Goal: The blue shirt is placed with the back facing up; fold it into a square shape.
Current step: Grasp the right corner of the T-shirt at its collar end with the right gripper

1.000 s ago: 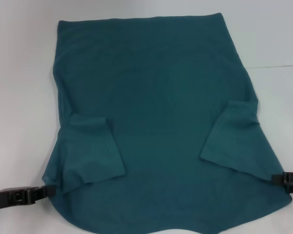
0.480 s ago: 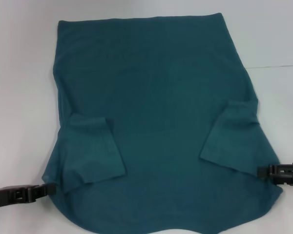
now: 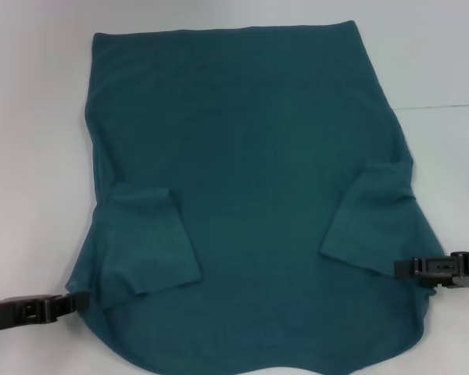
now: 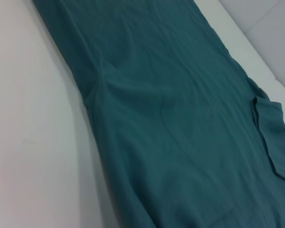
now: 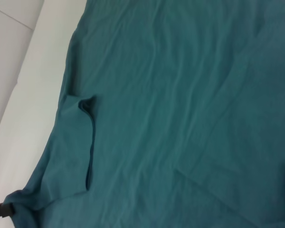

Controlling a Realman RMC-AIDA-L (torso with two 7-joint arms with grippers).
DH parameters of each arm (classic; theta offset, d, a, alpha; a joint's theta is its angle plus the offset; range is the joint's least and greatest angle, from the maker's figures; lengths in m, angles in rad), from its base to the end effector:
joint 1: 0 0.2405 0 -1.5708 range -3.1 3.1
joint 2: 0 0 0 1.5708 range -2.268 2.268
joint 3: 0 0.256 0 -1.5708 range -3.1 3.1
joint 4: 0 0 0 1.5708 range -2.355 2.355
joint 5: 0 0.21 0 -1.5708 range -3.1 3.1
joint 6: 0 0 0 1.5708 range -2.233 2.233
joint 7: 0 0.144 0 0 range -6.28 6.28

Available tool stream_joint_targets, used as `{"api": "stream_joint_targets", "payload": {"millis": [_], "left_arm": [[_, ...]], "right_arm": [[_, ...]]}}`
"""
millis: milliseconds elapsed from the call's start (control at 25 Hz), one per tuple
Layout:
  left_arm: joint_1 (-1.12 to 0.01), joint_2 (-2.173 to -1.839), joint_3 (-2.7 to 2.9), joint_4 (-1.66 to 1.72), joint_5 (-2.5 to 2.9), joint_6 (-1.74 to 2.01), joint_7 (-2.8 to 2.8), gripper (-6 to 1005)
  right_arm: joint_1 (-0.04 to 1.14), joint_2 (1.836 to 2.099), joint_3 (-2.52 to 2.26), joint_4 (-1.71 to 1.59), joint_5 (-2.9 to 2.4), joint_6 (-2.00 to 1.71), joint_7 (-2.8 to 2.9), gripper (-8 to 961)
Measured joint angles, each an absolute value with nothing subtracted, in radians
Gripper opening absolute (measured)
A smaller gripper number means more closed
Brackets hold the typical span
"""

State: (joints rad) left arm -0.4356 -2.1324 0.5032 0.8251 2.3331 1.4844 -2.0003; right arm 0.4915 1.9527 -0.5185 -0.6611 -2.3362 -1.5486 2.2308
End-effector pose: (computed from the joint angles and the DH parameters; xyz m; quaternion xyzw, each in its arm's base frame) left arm -0.3267 0.3035 0.0140 -0.8093 -0.5401 -0.1639 0.1624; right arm 0.3404 0.3138 0.0539 -0.7523 0.6302 0.1512 0.1185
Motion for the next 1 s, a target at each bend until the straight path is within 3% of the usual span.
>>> {"api": "stream_joint_targets", "payload": {"millis": [1000], "left_arm": [[-0.444, -2.134, 0.503, 0.800, 2.332, 1.485, -1.992, 21]], "right_arm": [[0.366, 1.897, -0.473, -0.675, -2.338, -1.604, 2.238, 922]]}}
